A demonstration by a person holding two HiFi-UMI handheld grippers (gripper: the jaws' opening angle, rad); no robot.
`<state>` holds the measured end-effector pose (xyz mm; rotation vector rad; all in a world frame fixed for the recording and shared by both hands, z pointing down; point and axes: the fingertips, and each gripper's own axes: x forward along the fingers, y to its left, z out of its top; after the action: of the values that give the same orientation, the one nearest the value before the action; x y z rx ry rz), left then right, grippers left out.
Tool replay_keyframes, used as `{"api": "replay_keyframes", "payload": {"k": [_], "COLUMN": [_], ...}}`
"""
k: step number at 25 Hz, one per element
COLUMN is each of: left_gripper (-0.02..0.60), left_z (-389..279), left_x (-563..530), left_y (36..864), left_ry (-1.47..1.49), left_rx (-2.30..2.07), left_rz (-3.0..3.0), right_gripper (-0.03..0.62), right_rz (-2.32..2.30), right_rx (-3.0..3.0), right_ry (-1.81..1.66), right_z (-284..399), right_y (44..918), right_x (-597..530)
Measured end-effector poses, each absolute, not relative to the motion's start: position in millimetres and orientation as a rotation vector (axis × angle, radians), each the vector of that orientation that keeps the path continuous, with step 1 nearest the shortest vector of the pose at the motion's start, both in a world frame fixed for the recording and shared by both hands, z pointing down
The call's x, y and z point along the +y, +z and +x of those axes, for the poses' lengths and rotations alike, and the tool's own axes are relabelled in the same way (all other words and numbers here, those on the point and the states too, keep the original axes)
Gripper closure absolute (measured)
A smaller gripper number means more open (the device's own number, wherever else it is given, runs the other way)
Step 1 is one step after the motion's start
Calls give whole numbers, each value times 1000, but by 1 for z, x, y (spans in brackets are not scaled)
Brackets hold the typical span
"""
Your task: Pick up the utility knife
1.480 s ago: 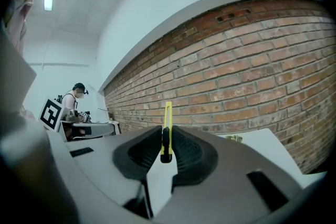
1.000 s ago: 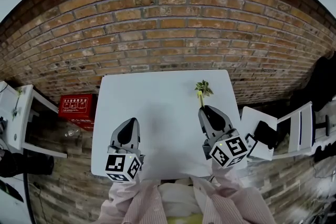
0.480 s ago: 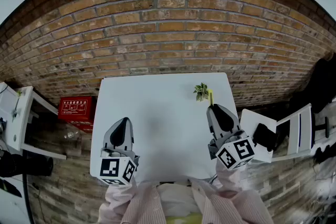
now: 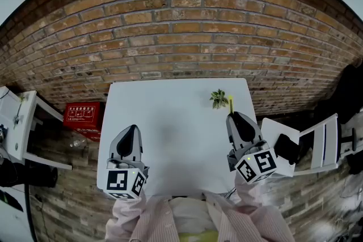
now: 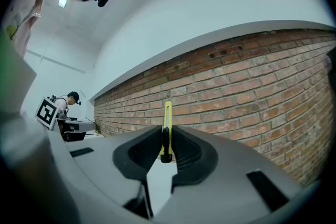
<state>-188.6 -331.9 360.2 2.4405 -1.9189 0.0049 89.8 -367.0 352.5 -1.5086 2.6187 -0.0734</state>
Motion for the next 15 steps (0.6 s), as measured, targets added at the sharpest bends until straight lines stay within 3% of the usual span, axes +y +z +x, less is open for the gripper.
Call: {"api": "replay_keyframes", "payload": {"k": [15], "left_gripper": [590], "left_z": [-192], "left_x": [-335], "left_y": [374], "left_ry": [70], "left_rx": [-1926], "left_rz": [2397], "right_gripper": [533], "right_rz": [-1528], "right_rx": [2653], "right_ry": [-81], "right_z": [90], "right_y": [366], "right_x": [-370]}}
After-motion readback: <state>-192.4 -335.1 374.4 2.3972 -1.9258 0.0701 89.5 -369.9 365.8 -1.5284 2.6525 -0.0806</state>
